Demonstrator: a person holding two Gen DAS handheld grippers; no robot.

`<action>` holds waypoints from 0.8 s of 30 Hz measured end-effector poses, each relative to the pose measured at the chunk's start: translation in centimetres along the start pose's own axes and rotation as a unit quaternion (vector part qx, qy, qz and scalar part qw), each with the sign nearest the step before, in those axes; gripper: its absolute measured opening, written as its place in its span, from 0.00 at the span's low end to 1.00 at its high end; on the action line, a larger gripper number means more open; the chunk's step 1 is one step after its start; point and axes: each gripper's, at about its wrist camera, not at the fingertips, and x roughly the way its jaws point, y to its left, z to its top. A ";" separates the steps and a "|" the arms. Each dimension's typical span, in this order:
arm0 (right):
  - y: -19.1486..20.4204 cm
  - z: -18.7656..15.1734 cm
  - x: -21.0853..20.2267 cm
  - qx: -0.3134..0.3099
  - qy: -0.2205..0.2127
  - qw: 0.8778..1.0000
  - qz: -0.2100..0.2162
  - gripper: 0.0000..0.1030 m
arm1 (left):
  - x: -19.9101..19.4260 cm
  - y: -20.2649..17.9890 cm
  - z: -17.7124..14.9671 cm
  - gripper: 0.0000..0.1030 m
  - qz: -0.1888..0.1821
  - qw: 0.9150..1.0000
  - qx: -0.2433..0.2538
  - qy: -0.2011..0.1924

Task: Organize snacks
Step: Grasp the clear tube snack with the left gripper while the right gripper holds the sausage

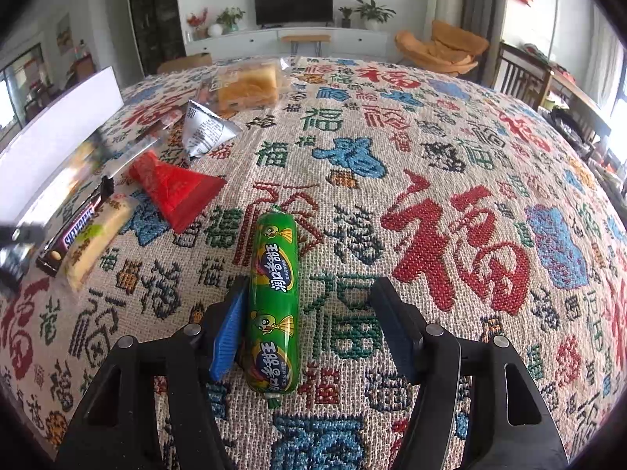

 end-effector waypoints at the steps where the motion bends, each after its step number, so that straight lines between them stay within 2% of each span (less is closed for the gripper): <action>1: 0.0 0.0 0.0 0.000 0.000 1.000 0.000 0.65 | -0.4 0.2 -1.0 0.11 0.010 1.000 0.005 -0.002; 2: 0.0 0.0 0.0 0.000 0.000 1.000 0.000 0.65 | -0.8 0.1 -2.0 0.14 0.026 1.000 0.014 -0.007; 4: 0.0 0.0 0.0 0.000 0.000 1.000 0.000 0.65 | -1.0 -0.1 -3.4 0.30 0.061 0.997 0.040 -0.011; 6: 0.0 0.0 0.0 0.000 0.000 1.000 0.000 0.65 | -1.0 -0.5 -4.0 0.66 0.076 0.995 0.066 -0.019; 8: 0.0 0.0 0.0 0.000 0.000 1.000 0.000 0.65 | -1.0 -0.8 -4.2 0.72 0.082 0.993 0.086 -0.027; 12: 0.0 0.0 0.0 0.000 0.000 1.000 0.000 0.65 | -0.7 -1.0 -3.4 0.72 0.090 0.991 0.095 -0.030; 17: 0.0 0.0 0.0 0.000 0.000 1.000 0.000 0.65 | 0.6 -0.5 -1.8 0.72 0.139 0.985 0.097 -0.029; 19: 0.0 0.0 0.0 0.000 0.000 1.000 0.000 0.65 | 0.7 0.2 -1.7 0.72 0.125 0.988 0.085 -0.027; 20: 0.0 0.0 0.0 0.000 0.000 1.000 0.000 0.65 | 0.7 0.6 -1.7 0.68 0.113 0.990 0.076 -0.024; 21: 0.0 0.0 0.0 0.000 0.000 1.000 0.001 0.65 | 0.6 0.8 -1.8 0.57 0.101 0.992 0.068 -0.026; 22: 0.0 0.0 0.0 0.001 0.000 1.000 0.001 0.65 | 0.3 0.7 -2.0 0.47 0.105 0.992 0.069 -0.031; 23: 0.0 0.0 0.0 0.002 0.000 1.000 0.003 0.66 | 0.1 0.6 -2.1 0.24 0.102 0.992 0.072 -0.033; 24: -0.1 0.0 0.0 0.003 0.000 1.000 0.008 0.67 | -0.1 0.6 -2.1 0.16 0.099 0.992 0.068 -0.033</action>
